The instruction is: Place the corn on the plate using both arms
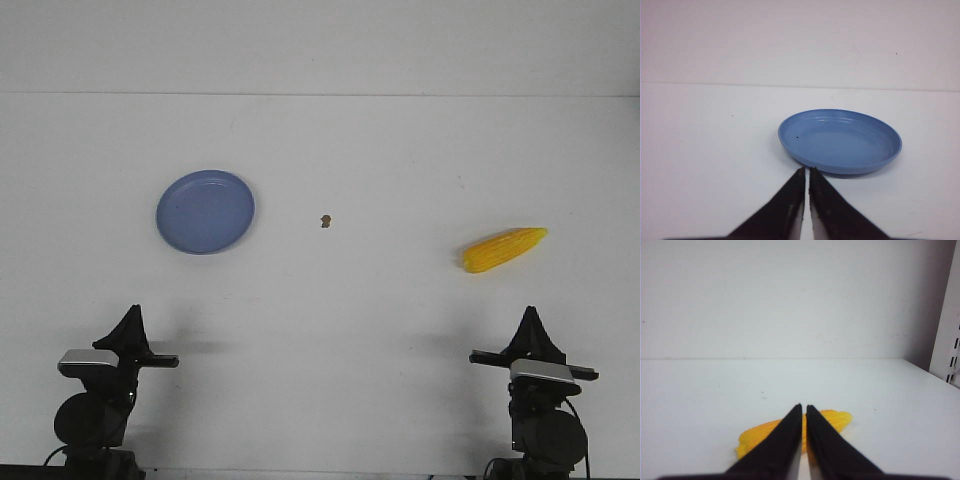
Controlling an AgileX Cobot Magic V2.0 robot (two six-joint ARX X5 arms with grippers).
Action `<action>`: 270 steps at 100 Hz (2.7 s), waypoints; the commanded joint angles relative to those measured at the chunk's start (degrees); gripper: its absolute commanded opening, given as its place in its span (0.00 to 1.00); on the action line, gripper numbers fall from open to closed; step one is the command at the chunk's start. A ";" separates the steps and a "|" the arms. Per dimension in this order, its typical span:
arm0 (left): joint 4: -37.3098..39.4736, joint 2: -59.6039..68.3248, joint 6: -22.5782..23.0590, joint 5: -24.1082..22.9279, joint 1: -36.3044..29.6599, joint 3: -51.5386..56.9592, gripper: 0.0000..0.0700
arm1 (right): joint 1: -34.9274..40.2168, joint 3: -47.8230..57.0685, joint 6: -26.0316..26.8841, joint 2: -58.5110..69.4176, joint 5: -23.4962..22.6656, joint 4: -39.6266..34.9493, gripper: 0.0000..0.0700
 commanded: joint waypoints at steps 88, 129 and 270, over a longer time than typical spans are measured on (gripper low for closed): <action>0.24 -0.04 -0.44 -0.13 0.02 0.42 0.02 | 0.00 0.00 0.98 -0.04 -0.24 0.81 0.03; -8.85 11.10 -10.36 -0.11 0.02 17.92 0.02 | 0.09 14.71 7.17 3.34 -3.48 -16.13 0.03; -30.27 52.98 -5.86 -0.11 -0.02 53.75 0.67 | 0.09 48.35 6.99 43.43 -3.39 -46.14 0.68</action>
